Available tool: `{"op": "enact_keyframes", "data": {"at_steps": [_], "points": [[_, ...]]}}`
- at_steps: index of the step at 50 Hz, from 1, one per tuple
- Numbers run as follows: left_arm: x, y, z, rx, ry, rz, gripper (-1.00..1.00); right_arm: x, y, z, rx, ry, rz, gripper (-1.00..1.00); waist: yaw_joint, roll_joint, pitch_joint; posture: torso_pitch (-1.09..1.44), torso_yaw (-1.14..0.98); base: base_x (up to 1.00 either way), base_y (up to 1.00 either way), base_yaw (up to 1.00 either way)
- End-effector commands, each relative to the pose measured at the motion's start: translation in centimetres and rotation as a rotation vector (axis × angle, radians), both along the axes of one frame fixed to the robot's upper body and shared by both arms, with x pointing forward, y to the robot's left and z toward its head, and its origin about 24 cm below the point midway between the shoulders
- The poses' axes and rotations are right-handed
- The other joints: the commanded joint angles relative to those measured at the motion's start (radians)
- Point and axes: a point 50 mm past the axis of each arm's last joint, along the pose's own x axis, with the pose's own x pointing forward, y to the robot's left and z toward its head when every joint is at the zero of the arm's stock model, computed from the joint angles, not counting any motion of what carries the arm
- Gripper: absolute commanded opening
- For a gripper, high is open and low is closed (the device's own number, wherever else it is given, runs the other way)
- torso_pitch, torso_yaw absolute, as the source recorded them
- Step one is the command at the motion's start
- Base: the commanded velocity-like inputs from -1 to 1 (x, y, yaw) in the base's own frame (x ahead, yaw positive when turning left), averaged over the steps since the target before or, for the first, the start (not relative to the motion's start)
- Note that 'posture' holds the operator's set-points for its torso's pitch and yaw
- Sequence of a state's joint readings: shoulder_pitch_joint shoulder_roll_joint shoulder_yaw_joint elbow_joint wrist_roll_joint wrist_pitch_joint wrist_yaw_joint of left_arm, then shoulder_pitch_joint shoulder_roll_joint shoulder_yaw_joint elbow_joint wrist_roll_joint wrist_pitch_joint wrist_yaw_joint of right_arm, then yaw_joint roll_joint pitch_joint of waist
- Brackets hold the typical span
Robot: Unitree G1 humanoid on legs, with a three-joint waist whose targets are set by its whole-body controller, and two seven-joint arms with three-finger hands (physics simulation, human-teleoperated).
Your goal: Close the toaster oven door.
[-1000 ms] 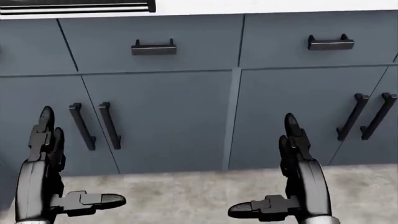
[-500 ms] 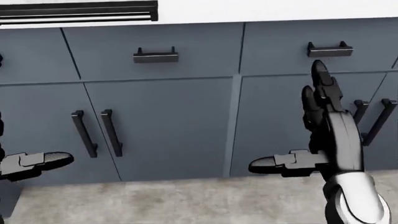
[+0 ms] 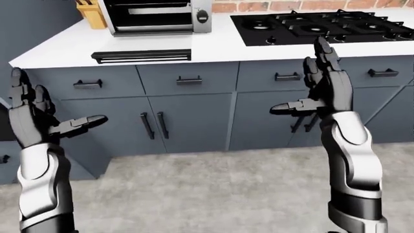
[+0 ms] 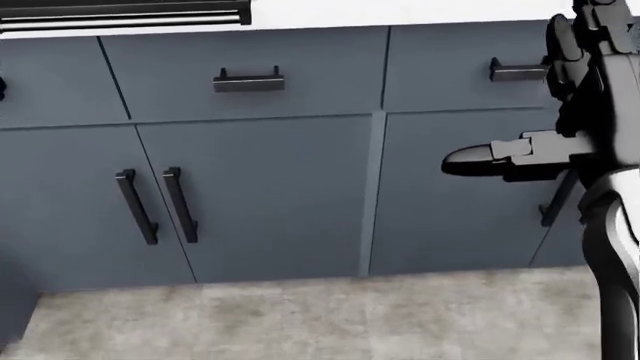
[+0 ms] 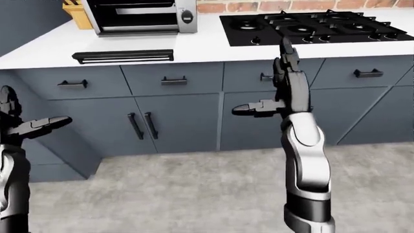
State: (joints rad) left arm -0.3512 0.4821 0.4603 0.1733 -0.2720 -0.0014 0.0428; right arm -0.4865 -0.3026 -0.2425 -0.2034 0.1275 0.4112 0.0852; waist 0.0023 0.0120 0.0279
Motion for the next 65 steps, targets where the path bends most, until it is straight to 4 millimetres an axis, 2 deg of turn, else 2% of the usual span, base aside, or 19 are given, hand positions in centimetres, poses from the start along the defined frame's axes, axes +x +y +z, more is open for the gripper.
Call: {"op": "enact_keyframes", "data": {"at_steps": [1, 13, 14, 17, 25, 32, 38, 40, 42, 43, 45, 48, 53, 55, 57, 58, 60, 63, 65], "points": [[-0.2, 0.4, 2.5, 0.037, -0.097, 0.014, 1.0, -0.3, -0.1, 2.1, -0.014, -0.082, 0.001, 1.0, -0.001, 0.004, -0.019, 0.0, 0.0, 0.0, 0.0, 0.0], [-0.8, 2.8, 4.9, 0.03, -0.142, 0.083, 1.0, -0.3, -0.2, 4.6, -0.016, -0.123, 0.024, 1.0, -0.003, 0.008, -0.016, 0.0, 0.0, 0.0, 0.01, 0.0], [-0.9, 2.9, 5.0, 0.028, -0.144, 0.086, 1.0, -0.4, -0.2, 4.7, -0.014, -0.126, 0.027, 1.0, -0.004, 0.011, -0.034, 0.0, 0.0, 0.04, 0.04, 0.0], [-1.0, 3.0, 5.3, 0.027, -0.151, 0.09, 1.0, -0.6, -0.3, 5.1, -0.011, -0.136, 0.028, 1.0, -0.004, 0.014, -0.014, 0.0, 0.0, 0.06, 0.03, 0.0], [-1.4, 3.1, 5.7, 0.036, -0.162, 0.096, 1.0, -0.6, -0.5, 6.1, -0.018, -0.157, 0.023, 1.0, -0.007, 0.003, -0.001, 0.0, 0.0, 0.1, 0.03, 0.0], [-1.5, 3.1, 5.9, 0.041, -0.166, 0.098, 1.0, -0.6, -0.5, 6.3, -0.02, -0.162, 0.023, 1.0, -0.008, 0.051, 0.004, 0.0, 0.0, 0.13, 0.03, 0.0], [-1.7, 3.1, 6.1, 0.038, -0.169, 0.097, 1.0, -0.6, -0.5, 6.4, -0.02, -0.163, 0.022, 1.0, -0.001, 0.026, -0.008, 0.0, 0.0, 0.13, 0.03, 0.0], [-1.7, 3.1, 6.1, 0.04, -0.169, 0.097, 1.0, -0.7, -0.5, 6.6, -0.018, -0.169, 0.02, 1.0, 0.003, -0.002, -0.004, 0.0, 0.0, 0.12, 0.04, 0.0], [-1.7, 3.1, 6.1, 0.038, -0.169, 0.096, 1.0, -0.7, -0.6, 6.6, -0.018, -0.168, 0.02, 1.0, 0.007, -0.049, -0.006, 0.0, 0.0, 0.13, 0.05, 0.0], [-1.7, 3.1, 6.1, 0.038, -0.169, 0.096, 1.0, -0.7, -0.6, 6.6, -0.017, -0.168, 0.02, 1.0, 0.002, -0.025, -0.002, 0.0, 0.0, 0.12, 0.07, 0.0], [-1.7, 3.0, 6.2, 0.039, -0.17, 0.095, 1.0, -0.7, -0.6, 6.7, -0.016, -0.169, 0.02, 1.0, -0.002, -0.04, 0.001, 0.0, 0.0, 0.12, 0.07, 0.0], [-1.7, 3.0, 6.2, 0.037, -0.171, 0.095, 1.0, -0.6, -0.6, 6.9, -0.016, -0.17, 0.018, 1.0, -0.007, -0.026, -0.008, 0.0, 0.0, 0.12, 0.08, 0.0], [-1.7, 3.1, 6.4, 0.033, -0.173, 0.097, 1.0, -0.6, -0.6, 7.1, -0.01, -0.169, 0.02, 1.0, -0.009, 0.006, 0.004, 0.0, 0.0, 0.12, 0.17, 0.0], [-1.7, 3.1, 6.5, 0.032, -0.173, 0.097, 1.0, -0.6, -0.6, 7.2, -0.008, -0.169, 0.021, 1.0, -0.013, 0.04, -0.003, 0.0, 0.0, 0.06, 0.21, 0.0], [-1.7, 3.1, 6.4, 0.032, -0.171, 0.096, 1.0, -0.6, -0.6, 7.2, -0.007, -0.169, 0.019, 1.0, -0.015, 0.104, -0.025, 0.0, 0.0, 0.03, 0.21, 0.0], [-1.7, 3.1, 6.3, 0.03, -0.17, 0.095, 1.0, -0.6, -0.7, 7.2, -0.006, -0.168, 0.017, 1.0, -0.007, 0.064, -0.017, 0.0, 0.0, 0.02, 0.23, 0.0], [-1.7, 3.1, 6.3, 0.029, -0.168, 0.095, 1.0, -0.6, -0.7, 7.2, -0.006, -0.17, 0.016, 1.0, -0.006, 0.073, -0.01, 0.0, 0.0, 0.02, 0.21, 0.0], [-1.7, 3.2, 6.4, 0.029, -0.168, 0.096, 1.0, -0.6, -0.7, 7.3, -0.007, -0.172, 0.017, 1.0, -0.005, 0.043, -0.018, 0.0, 0.0, 0.02, 0.22, 0.0], [-1.7, 3.2, 6.4, 0.029, -0.168, 0.097, 1.0, -0.6, -0.7, 7.3, -0.007, -0.173, 0.016, 1.0, -0.005, 0.023, -0.008, 0.0, 0.0, 0.01, 0.21, 0.0]]}}
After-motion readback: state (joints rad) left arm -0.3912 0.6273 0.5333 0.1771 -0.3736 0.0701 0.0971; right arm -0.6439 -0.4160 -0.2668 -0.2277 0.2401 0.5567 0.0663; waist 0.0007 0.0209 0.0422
